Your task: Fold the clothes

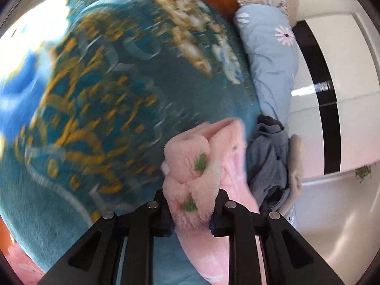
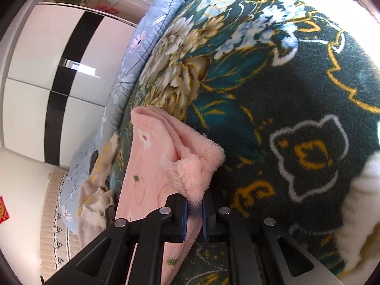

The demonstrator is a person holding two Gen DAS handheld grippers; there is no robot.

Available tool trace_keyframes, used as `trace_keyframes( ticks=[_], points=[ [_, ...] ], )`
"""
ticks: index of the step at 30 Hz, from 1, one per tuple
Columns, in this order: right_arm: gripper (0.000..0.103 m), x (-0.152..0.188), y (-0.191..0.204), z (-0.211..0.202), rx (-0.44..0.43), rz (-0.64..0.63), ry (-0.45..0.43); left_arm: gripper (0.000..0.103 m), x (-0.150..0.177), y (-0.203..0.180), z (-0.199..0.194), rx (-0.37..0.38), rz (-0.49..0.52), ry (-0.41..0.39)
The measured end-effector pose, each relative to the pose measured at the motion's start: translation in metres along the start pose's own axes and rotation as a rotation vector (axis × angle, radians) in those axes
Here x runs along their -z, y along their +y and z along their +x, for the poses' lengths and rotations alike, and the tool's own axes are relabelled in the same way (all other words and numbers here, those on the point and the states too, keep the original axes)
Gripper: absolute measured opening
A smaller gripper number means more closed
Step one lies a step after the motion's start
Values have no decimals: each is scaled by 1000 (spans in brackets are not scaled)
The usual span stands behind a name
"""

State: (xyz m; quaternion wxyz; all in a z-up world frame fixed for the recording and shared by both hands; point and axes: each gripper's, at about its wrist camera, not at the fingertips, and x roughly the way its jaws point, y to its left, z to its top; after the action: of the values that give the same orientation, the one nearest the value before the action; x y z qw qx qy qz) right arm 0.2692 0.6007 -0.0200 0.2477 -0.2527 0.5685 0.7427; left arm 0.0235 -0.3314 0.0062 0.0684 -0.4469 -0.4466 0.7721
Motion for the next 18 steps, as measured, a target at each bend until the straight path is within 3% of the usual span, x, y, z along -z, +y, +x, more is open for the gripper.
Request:
trace_keyframes(
  ticks=[4,7,10,12,14,18],
  points=[
    [10,5,3,-3,-41,-11,9,21,-16,-36,-38,142,120,-110],
    [10,11,1,2,-35,-28,19,22,-14,-18,-31,76,113,-97],
    [10,12,-12,6,-60,25,40,22,-12,28,-5,-21,5,-18],
    [10,12,-9,8,-51,4,40,22,-8,54,7,2,-85,9],
    [11,13,-8,6,-49,-10,37,22,-7,70,6,89,-158,9],
    [11,13,-14,4,-78,12,42,26,-9,61,2,53,-109,27]
  ],
)
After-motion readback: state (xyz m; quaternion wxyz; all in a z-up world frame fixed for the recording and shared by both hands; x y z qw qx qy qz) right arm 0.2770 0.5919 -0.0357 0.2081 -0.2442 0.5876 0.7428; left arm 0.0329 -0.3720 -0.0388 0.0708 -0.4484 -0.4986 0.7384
